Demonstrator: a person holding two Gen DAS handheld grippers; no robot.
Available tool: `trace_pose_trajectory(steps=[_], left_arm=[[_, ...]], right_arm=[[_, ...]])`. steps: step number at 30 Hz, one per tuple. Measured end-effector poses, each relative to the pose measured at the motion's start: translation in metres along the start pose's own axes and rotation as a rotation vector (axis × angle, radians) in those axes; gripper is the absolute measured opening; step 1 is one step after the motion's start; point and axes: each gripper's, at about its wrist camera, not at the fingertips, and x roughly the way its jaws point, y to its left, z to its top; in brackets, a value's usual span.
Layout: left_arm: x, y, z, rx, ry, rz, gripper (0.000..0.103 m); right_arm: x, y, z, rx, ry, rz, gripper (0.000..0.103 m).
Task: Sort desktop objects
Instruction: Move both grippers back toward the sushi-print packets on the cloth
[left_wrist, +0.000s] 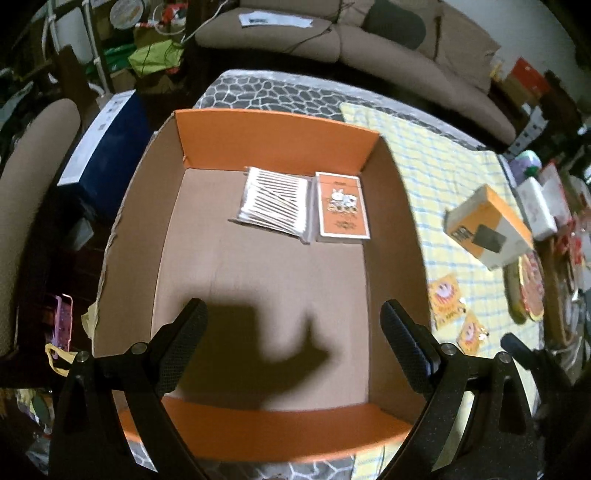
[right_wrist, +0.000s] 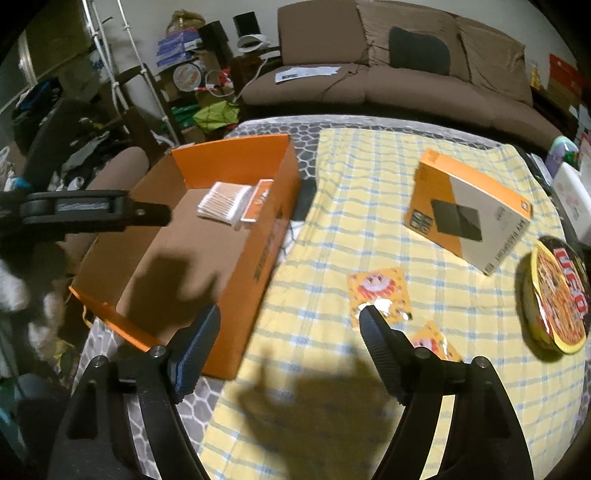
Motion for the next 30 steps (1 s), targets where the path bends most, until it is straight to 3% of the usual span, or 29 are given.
trace_pose_trajectory(steps=[10,18,25,30], left_arm=[[-0.038,-0.019,-0.036,0.080,-0.054,-0.008,0.094],[-0.057,-0.056,-0.062,0.168,-0.099,-0.119,0.094],[-0.057,-0.105,-0.079,0.264,-0.112,-0.199,0.094],[-0.044,-0.141,-0.084,0.372,-0.101,-0.173,0.094]], right_arm=[[-0.047,-0.028,-0.022,0.076,-0.014,-0.065,0.079],[-0.080,-0.078,-0.032,0.212,-0.058,-0.101,0.080],[-0.077,-0.113,-0.042,0.295,-0.045,-0.115,0.079],[-0.060,-0.137,-0.051,0.359,-0.020,-0.105,0.079]])
